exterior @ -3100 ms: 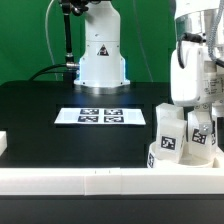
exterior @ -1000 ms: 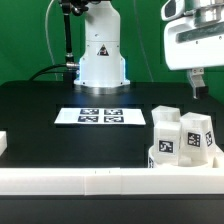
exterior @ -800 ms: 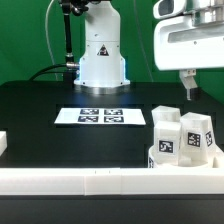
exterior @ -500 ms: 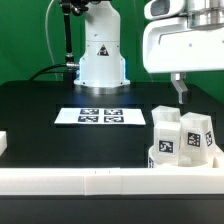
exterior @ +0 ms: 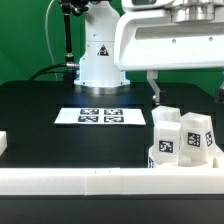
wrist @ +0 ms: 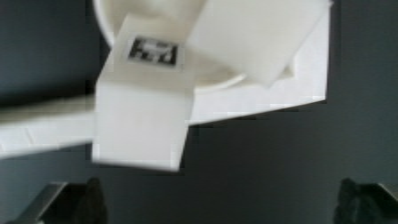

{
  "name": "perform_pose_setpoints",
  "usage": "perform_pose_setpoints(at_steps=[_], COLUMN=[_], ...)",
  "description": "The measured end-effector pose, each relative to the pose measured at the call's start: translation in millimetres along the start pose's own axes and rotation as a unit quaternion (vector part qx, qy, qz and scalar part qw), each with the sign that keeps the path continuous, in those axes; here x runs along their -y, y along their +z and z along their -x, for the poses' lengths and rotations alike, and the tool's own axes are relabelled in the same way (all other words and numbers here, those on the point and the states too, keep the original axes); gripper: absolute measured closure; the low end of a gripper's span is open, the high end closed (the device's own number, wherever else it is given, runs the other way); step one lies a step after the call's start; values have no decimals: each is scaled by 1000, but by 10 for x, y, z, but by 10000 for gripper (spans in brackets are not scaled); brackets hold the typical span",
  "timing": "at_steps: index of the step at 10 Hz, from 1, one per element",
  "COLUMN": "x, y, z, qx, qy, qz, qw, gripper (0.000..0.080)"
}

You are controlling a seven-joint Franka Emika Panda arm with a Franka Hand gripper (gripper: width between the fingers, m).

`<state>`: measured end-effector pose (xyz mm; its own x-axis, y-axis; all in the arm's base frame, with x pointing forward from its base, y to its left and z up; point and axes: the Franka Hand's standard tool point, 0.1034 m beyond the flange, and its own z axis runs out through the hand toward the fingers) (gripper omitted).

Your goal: Assemble stool

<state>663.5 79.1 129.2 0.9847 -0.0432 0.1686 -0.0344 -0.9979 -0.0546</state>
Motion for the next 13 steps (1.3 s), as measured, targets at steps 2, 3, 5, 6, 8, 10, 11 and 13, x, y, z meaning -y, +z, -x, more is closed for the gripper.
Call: perform_pose_setpoints(at_steps=[2,3,5,6,8,10,11,13], x=[-57,-81,-82,-43,52,119,85,80], y=[-3,-6,0,17,70,73,62,82], z=[-21,-30,-6,22,201,284,321,279], qx=[-1,-1,6,8,59,99,131,120], qy=[-53,-79,-61,-63,-63,-27,-32,-31], qz=[8,14,13,11,3,7,10,11], qw=[999,997,998,998,996,995,991,992], gripper=[150,150,150,150,150,150,150,150])
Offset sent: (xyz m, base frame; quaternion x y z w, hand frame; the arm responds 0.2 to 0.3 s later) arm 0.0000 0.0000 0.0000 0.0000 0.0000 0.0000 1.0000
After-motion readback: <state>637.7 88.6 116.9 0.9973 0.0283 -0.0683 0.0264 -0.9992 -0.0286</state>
